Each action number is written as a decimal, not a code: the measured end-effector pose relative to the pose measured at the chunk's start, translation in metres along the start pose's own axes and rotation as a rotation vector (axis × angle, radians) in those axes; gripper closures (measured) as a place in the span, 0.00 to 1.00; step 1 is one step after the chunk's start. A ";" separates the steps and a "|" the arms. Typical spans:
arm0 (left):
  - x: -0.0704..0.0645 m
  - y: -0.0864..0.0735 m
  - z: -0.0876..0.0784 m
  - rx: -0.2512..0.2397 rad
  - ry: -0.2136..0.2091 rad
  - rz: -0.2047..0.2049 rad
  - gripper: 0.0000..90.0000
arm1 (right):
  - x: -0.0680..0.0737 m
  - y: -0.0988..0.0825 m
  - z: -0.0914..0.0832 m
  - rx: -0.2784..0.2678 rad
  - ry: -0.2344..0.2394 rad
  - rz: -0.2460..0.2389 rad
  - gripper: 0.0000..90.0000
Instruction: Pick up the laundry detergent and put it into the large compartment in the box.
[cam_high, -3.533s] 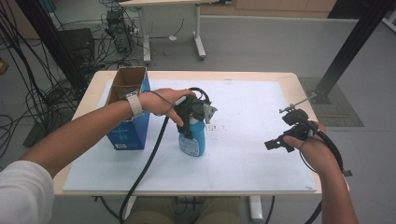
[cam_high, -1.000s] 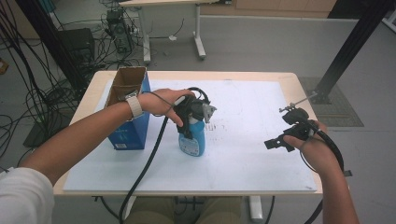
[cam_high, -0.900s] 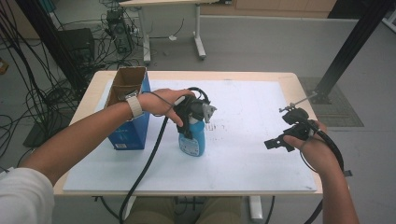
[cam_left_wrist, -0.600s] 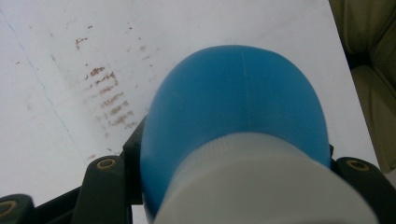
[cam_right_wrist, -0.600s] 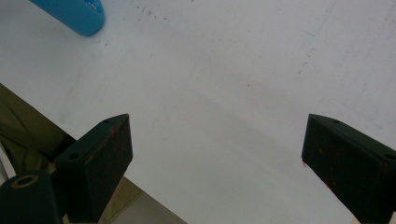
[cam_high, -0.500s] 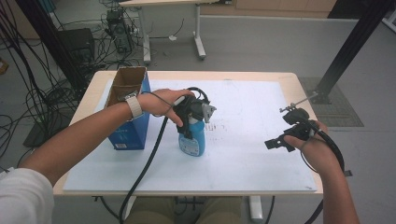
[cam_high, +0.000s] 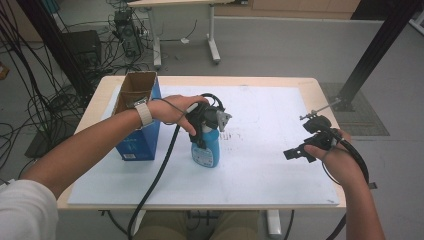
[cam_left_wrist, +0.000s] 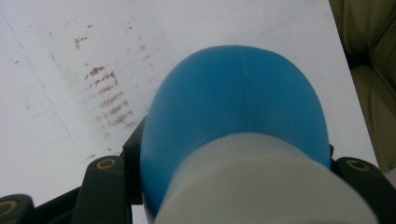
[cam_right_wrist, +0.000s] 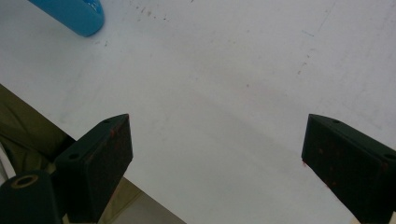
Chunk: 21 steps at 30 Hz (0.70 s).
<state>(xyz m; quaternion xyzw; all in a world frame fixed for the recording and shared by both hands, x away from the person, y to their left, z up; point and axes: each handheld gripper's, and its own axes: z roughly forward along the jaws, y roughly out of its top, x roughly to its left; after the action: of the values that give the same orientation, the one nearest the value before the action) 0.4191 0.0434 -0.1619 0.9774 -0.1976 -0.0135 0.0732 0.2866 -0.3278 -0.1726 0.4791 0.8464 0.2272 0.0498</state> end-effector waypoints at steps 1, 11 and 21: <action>0.000 0.000 0.000 0.000 0.000 -0.001 0.44 | 0.000 0.000 0.000 0.000 0.000 0.000 0.10; -0.002 -0.003 0.000 -0.010 0.009 -0.014 0.44 | 0.000 -0.003 -0.001 -0.005 0.001 0.001 0.10; -0.008 0.003 -0.008 0.038 0.043 -0.097 0.44 | 0.001 -0.006 -0.004 -0.013 0.001 -0.004 0.10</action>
<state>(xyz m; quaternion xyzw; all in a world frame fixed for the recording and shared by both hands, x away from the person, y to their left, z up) 0.4107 0.0447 -0.1533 0.9872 -0.1485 0.0077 0.0582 0.2802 -0.3306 -0.1718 0.4767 0.8460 0.2328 0.0528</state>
